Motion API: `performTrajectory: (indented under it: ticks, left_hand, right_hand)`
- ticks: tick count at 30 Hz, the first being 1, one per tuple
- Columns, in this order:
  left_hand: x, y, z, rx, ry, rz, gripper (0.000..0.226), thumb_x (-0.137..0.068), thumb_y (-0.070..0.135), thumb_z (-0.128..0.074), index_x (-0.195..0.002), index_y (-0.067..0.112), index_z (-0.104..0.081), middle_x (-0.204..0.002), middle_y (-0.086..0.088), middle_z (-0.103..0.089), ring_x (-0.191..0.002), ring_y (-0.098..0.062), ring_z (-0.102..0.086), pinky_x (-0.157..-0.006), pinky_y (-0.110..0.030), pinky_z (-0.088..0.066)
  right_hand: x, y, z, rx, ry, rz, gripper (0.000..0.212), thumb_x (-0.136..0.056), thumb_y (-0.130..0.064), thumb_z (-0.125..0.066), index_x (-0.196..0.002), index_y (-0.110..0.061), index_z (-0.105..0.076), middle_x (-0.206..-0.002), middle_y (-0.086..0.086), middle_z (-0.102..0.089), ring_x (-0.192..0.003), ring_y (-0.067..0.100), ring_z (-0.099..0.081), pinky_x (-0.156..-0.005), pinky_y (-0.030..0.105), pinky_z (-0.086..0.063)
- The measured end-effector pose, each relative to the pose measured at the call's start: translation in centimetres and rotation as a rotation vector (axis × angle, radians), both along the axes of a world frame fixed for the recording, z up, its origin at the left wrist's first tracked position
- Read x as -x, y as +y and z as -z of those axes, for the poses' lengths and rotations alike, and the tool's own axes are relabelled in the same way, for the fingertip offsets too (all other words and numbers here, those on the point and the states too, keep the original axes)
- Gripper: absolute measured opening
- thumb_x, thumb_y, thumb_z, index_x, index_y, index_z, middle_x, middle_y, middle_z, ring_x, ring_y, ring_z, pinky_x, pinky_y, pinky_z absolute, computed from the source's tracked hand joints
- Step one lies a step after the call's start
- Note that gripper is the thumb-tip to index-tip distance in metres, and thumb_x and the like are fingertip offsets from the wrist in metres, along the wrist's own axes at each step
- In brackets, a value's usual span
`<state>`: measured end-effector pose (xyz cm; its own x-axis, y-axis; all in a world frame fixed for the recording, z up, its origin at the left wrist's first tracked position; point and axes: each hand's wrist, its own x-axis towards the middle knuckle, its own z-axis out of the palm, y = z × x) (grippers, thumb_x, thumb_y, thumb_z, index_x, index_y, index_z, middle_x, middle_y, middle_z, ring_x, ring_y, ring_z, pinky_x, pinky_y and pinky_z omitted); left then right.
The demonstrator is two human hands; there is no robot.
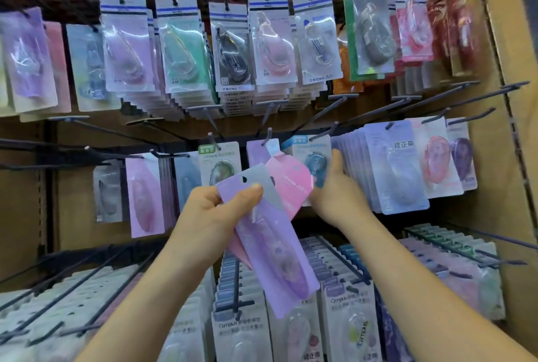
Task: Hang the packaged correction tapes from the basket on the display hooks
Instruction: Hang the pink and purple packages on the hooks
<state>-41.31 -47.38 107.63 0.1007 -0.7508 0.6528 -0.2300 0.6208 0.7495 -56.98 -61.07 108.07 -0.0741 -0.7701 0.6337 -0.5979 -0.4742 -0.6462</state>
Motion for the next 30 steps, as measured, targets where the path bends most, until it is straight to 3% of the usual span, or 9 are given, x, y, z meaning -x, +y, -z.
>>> performTrajectory:
  ticks: [2,5,8,14,17,20,22,26,30]
  left_hand:
    - [0.0,0.1,0.1,0.000,0.023,0.012,0.034,-0.093,0.021,-0.060,-0.069,0.002,-0.073,-0.065,-0.020,-0.070,-0.052,-0.032,-0.068,-0.042,-0.035,-0.054]
    - [0.3,0.1,0.6,-0.013,0.096,0.046,0.033,-0.091,0.023,-0.061,-0.064,0.009,-0.075,-0.066,-0.015,-0.071,-0.055,-0.027,-0.069,-0.043,-0.032,-0.053]
    - [1.2,0.3,1.2,-0.038,0.145,0.113,0.028,-0.083,0.026,-0.062,-0.062,0.016,-0.077,-0.068,-0.009,-0.073,-0.057,-0.021,-0.070,-0.045,-0.027,-0.052]
    - [3.1,0.8,2.6,-0.142,0.145,0.121,0.022,-0.071,0.033,-0.066,-0.069,0.013,-0.075,-0.072,-0.013,-0.072,-0.058,-0.024,-0.067,-0.048,-0.028,-0.052]
    - [4.2,0.8,3.3,-0.142,0.160,0.041,0.021,-0.076,0.032,-0.066,-0.068,0.014,-0.074,-0.071,-0.012,-0.072,-0.056,-0.025,-0.067,-0.049,-0.030,-0.050]
    - [5.4,1.0,3.9,-0.113,0.228,-0.043,0.025,-0.090,0.024,-0.063,-0.071,0.015,-0.076,-0.075,-0.013,-0.074,-0.064,-0.024,-0.069,-0.056,-0.031,-0.052]
    - [6.1,1.1,4.3,-0.091,0.270,-0.088,0.026,-0.091,0.028,-0.063,-0.077,0.012,-0.076,-0.084,-0.018,-0.075,-0.073,-0.027,-0.071,-0.059,-0.032,-0.054]
    - [6.9,2.0,5.1,-0.017,0.359,-0.124,0.035,-0.078,0.043,-0.060,-0.083,0.013,-0.078,-0.097,-0.010,-0.076,-0.083,-0.021,-0.072,-0.068,-0.031,-0.058]
    - [5.8,3.4,6.1,0.075,0.392,-0.205,0.024,-0.093,0.011,-0.055,-0.106,0.021,-0.073,-0.104,0.000,-0.076,-0.091,-0.014,-0.071,-0.078,-0.030,-0.057]
  right_hand:
    - [1.0,3.2,1.1,0.087,-0.082,-0.133,0.054,-0.100,-0.037,-0.050,-0.144,-0.033,-0.020,-0.129,0.009,-0.058,-0.112,0.034,-0.059,-0.087,0.041,-0.044]
    - [2.2,8.7,3.1,0.045,-0.467,-0.613,0.016,-0.102,-0.039,-0.048,-0.114,-0.048,-0.044,-0.106,-0.017,-0.071,-0.106,0.013,-0.065,-0.092,0.035,-0.048]
    - [2.6,11.5,4.5,-0.184,-0.509,-1.020,0.034,-0.094,-0.049,-0.047,-0.124,-0.037,-0.058,-0.116,0.002,-0.073,-0.110,0.027,-0.068,-0.100,0.052,-0.050]
    - [2.9,10.9,6.4,-0.187,-0.564,-1.009,0.061,-0.075,-0.015,-0.075,-0.131,-0.022,-0.055,-0.114,-0.001,-0.074,-0.108,0.018,-0.070,-0.098,0.043,-0.053]
    - [3.4,10.9,7.1,-0.116,-0.513,-0.930,0.104,-0.065,-0.031,-0.082,-0.152,-0.036,-0.024,-0.117,-0.013,-0.072,-0.110,0.003,-0.066,-0.093,0.030,-0.054]
    - [3.9,11.2,8.2,-0.078,-0.350,-0.821,0.126,-0.057,-0.045,-0.085,-0.142,-0.067,0.006,-0.112,-0.029,-0.066,-0.099,-0.020,-0.059,-0.071,0.003,-0.047]
    - [4.2,11.2,9.0,-0.022,-0.277,-0.799,0.120,-0.064,-0.038,-0.088,-0.136,-0.075,0.000,-0.110,-0.025,-0.070,-0.097,-0.012,-0.064,-0.074,0.008,-0.051]
    - [4.5,10.3,10.0,-0.019,-0.402,-0.920,0.106,-0.071,-0.028,-0.084,-0.144,-0.065,-0.015,-0.105,-0.018,-0.074,-0.099,0.002,-0.070,-0.078,0.022,-0.059]
    - [3.7,9.8,10.2,-0.083,-0.639,-1.085,0.075,-0.064,-0.030,-0.077,-0.136,-0.033,-0.054,-0.111,-0.005,-0.075,-0.100,0.010,-0.072,-0.071,0.020,-0.058]
